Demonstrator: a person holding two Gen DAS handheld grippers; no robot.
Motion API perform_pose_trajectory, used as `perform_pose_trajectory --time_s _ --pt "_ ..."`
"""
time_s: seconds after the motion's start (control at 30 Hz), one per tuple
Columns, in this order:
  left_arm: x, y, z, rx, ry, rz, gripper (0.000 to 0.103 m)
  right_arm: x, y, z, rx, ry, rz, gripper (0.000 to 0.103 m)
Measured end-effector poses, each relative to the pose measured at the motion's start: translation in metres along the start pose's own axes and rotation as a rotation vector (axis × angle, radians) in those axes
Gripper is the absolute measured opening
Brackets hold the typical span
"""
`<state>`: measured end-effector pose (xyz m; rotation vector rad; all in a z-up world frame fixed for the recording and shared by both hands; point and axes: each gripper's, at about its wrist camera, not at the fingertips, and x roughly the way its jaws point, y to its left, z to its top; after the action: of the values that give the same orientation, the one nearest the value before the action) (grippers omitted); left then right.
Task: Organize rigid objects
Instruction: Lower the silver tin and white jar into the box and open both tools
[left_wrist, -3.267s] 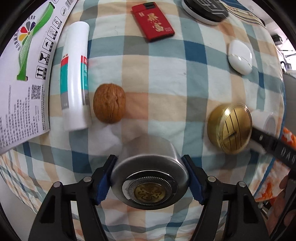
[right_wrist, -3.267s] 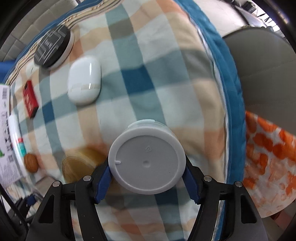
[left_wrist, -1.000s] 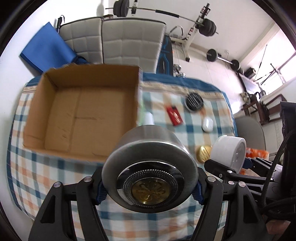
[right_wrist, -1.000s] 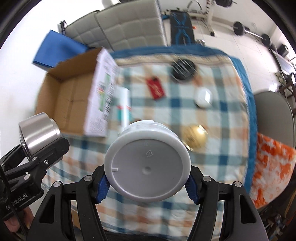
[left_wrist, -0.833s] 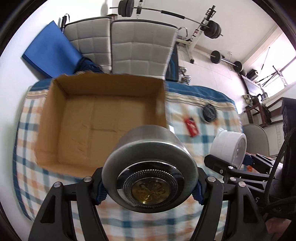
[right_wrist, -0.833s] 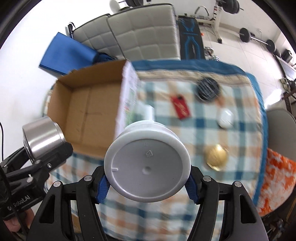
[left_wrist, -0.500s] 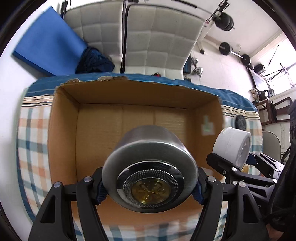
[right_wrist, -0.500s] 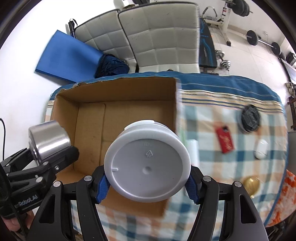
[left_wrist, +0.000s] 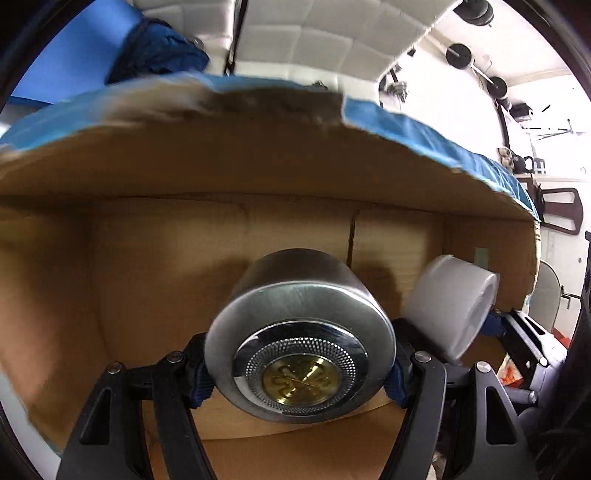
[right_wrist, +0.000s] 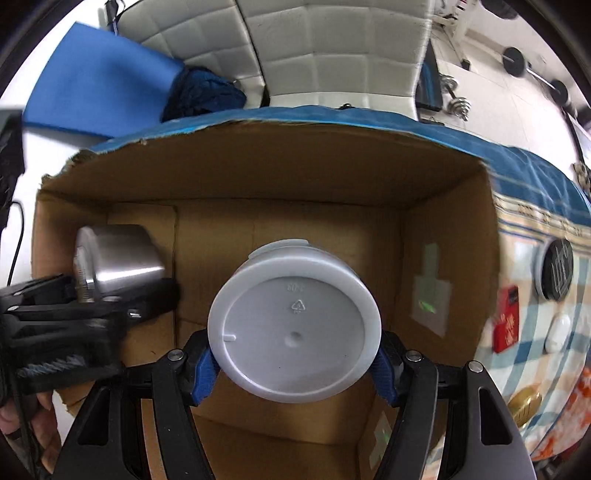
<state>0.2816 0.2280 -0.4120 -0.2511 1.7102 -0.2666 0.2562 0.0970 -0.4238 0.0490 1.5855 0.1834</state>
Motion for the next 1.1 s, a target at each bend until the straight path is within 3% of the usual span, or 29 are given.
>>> perform_pose_trajectory --time_s 0.27,0.57,0.73,0.9,1.0,1.1 --pt "0.018 0.0 0.015 -0.019 0.012 -0.003 0.069 0.037 0.0 0.021 0.005 0.056 -0.051 0.07" --pt "0.009 0.0 0.016 -0.069 0.048 -0.022 0.071 0.05 -0.007 0.031 0.032 0.083 0.004 0.074" --pt "-0.004 0.005 0.011 -0.084 0.027 -0.003 0.087 0.045 -0.009 0.034 0.045 0.091 0.026 0.076" --pt "-0.026 0.005 -0.004 -0.076 -0.018 0.063 0.101 0.028 -0.001 0.019 0.036 0.086 0.022 0.088" --pt "-0.04 0.01 -0.021 -0.091 -0.069 0.093 0.103 0.017 0.007 0.007 0.041 0.069 0.026 0.101" --pt "-0.053 0.011 -0.04 -0.086 -0.116 0.123 0.103 0.005 0.013 -0.003 0.062 0.035 -0.024 0.103"
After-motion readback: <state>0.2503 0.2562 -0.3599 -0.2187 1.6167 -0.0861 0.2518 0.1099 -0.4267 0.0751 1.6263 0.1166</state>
